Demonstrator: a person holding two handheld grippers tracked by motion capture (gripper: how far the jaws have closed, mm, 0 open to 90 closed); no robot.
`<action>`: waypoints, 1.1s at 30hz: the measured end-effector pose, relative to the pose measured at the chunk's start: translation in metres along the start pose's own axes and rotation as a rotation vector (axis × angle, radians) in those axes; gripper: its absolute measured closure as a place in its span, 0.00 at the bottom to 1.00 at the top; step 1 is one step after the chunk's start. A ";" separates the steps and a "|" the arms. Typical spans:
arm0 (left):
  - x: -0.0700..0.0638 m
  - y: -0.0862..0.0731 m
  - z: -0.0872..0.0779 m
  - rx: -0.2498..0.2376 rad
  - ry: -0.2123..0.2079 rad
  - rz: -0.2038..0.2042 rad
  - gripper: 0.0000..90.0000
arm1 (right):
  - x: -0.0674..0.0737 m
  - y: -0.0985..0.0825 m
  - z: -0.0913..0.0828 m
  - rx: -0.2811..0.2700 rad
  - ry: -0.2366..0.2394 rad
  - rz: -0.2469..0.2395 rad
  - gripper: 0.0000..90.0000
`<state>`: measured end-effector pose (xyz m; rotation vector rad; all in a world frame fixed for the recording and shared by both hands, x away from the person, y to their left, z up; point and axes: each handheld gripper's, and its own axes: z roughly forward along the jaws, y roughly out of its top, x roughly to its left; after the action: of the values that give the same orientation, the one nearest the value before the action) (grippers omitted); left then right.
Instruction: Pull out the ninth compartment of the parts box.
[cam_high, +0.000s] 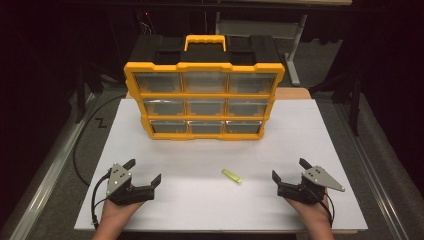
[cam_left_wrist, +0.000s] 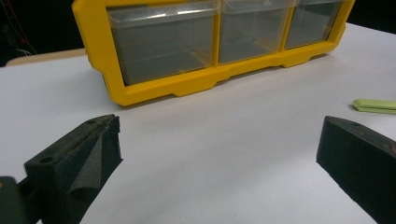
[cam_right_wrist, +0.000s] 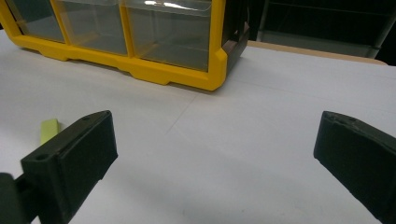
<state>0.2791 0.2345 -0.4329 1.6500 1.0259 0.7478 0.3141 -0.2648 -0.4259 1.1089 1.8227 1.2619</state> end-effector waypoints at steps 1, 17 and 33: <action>-0.001 0.002 -0.002 -0.014 0.000 -0.004 0.00 | 0.000 0.000 0.001 0.003 -0.001 -0.005 0.01; -0.015 0.001 0.003 -0.007 0.013 0.034 0.00 | 0.004 -0.003 0.002 0.012 0.033 -0.052 0.01; -0.018 -0.002 0.011 -0.004 -0.034 0.040 0.00 | 0.001 -0.007 -0.001 0.035 -0.010 -0.032 0.01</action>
<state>0.2803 0.2140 -0.4381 1.6785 0.9693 0.7450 0.3111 -0.2655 -0.4327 1.0989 1.8544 1.2085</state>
